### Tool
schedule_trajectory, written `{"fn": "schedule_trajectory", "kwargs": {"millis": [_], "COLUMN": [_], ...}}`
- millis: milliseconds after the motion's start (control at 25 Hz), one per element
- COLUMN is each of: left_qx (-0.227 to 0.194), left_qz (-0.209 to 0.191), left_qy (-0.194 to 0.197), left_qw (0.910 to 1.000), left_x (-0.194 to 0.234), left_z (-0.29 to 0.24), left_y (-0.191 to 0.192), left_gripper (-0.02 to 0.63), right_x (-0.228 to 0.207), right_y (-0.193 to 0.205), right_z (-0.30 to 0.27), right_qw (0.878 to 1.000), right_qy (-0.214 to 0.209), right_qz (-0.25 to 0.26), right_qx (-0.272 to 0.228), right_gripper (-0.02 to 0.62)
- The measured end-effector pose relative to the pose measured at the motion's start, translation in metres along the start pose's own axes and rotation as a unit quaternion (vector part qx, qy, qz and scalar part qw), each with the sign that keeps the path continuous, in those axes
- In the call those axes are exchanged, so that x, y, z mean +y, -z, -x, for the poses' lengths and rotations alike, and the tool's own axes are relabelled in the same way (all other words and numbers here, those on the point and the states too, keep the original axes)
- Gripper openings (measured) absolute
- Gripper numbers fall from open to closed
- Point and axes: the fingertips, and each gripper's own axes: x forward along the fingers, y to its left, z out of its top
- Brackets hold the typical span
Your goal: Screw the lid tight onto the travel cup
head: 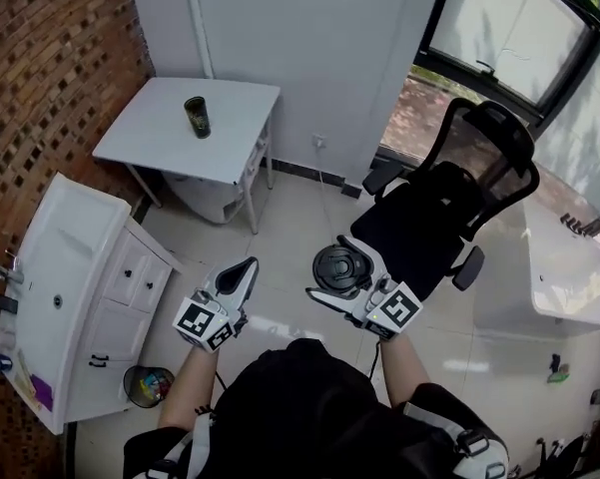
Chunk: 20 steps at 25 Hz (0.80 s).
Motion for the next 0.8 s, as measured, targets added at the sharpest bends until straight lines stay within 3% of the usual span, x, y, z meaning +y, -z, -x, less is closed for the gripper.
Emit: {"fn": "schedule_trajectory", "kwargs": {"millis": [200,400,560,800], "left_qx": [-0.016,-0.027,-0.038,-0.021], "left_qz": [-0.005,-0.021,-0.016,-0.012], "left_qy": [-0.077,-0.122,-0.179,-0.206], "left_qw": [0.9969,0.9919,0.9830,0.9783], "left_x": [0.036,0.040,0.054,0.061], "left_z": [0.015,0.020,0.031,0.034], "left_y": [-0.016,-0.025,-0.022,-0.008], "left_gripper": [0.003,0.003,0.003,0.003], "right_x": [-0.008,-0.013,-0.020,-0.022], "right_y": [0.000,-0.006,0.004,0.010], "right_z": [-0.050,-0.067,-0.081,-0.091], "right_qw": [0.996,0.989,0.984,0.978], "right_qy": [-0.084,-0.145,-0.177,-0.210], "right_qz": [-0.006,-0.011,-0.001,-0.004], "right_qx": [0.006,0.006,0.016,0.014], "right_gripper": [0.488,0.488,0.488,0.488]}}
